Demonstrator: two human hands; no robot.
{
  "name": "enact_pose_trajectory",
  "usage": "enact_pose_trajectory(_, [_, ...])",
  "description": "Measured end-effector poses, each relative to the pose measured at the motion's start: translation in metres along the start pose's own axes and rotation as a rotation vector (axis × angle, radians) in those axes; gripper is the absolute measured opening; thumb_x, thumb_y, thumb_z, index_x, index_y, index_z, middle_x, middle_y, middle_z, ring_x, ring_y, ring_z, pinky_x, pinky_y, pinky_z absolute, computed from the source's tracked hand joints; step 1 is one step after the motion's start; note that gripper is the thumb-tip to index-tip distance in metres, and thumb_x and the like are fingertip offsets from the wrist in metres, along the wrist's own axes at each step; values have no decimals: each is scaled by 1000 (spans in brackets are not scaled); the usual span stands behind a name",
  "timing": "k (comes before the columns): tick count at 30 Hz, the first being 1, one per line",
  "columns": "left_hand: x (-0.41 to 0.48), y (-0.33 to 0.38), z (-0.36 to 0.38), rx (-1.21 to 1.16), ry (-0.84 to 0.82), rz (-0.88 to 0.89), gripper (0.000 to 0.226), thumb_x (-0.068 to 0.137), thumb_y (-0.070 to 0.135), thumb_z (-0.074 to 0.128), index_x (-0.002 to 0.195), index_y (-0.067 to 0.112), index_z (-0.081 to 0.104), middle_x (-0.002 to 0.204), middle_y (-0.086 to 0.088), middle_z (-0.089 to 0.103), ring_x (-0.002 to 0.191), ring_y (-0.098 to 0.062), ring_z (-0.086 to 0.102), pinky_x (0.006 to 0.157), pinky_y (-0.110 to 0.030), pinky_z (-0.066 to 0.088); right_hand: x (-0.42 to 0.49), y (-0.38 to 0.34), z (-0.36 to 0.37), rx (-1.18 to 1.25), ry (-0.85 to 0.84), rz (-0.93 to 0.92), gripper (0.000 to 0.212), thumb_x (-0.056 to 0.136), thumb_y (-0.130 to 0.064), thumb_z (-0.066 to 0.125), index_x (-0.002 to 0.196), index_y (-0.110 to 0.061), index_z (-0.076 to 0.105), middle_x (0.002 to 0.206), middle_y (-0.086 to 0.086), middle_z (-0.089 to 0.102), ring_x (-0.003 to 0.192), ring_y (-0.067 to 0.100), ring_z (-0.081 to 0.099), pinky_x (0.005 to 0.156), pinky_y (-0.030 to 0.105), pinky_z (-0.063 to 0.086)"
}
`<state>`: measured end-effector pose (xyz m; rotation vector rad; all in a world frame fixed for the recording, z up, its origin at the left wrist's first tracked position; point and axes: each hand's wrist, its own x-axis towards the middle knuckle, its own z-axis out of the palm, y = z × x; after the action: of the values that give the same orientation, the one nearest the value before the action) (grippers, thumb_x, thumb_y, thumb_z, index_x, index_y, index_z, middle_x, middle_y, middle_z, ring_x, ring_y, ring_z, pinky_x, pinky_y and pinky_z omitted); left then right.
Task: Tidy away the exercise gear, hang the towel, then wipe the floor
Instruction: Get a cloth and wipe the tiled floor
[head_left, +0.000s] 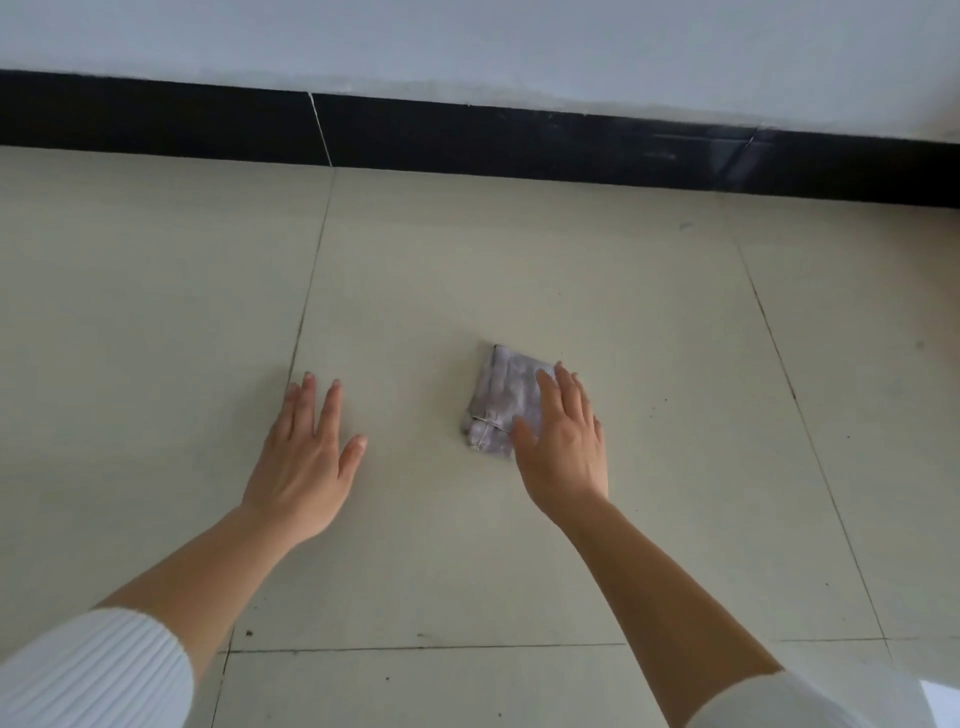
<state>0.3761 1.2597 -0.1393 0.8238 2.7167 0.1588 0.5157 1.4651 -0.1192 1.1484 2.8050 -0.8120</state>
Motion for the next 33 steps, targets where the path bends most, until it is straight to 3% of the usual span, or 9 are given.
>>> enact_pose_trajectory(3, [19,-9,4,4,-14,-70,72,96,49,26,151,13,-3,157,-15,-14,146,-27,-11,119,-38,0,19,-3,19,-145,-130,-63,58,102,-42,22,153,-29,-4,160,-2,-16,145,17,-20,118,32,-10])
enact_pose_trajectory(6, [46,-16,4,-5,-66,-146,77,94,57,21,150,13,-9,155,-15,-22,144,-27,-18,118,-40,-5,25,-5,40,-210,-177,-72,56,101,-47,10,149,-34,-16,157,-2,-24,142,17,-28,115,35,-18])
enact_pose_trajectory(8, [58,-18,10,18,-38,-90,80,93,62,16,151,11,-4,156,-16,-16,145,-27,-15,118,-41,-5,35,-4,46,-210,-158,-40,55,100,-47,7,147,-35,-19,157,-2,-25,142,16,-28,115,35,-20])
enact_pose_trajectory(13, [60,-23,25,77,149,-2,88,87,67,8,148,4,22,154,-23,17,145,-33,13,116,-41,6,98,-4,41,-204,-111,31,55,101,-47,9,149,-33,-14,158,-1,-21,144,19,-24,116,37,-17])
enact_pose_trajectory(21, [62,-26,24,40,179,1,83,87,65,20,148,8,21,155,-18,18,145,-28,12,116,-38,6,201,0,21,-203,-46,127,57,100,-51,12,152,-35,-5,160,0,-13,146,19,-16,117,38,-10])
enact_pose_trajectory(27, [61,-26,24,37,183,-7,81,87,61,28,147,7,25,154,-20,20,144,-30,14,116,-41,10,219,-5,15,-196,39,134,55,100,-52,15,152,-37,4,161,-3,-1,148,17,-6,117,38,-3])
enact_pose_trajectory(33, [61,-24,21,27,159,-18,81,86,60,28,147,7,24,154,-19,20,144,-30,14,116,-40,9,150,-18,36,-233,-1,-99,54,101,-47,23,152,-32,16,160,-2,15,147,19,9,115,34,5])
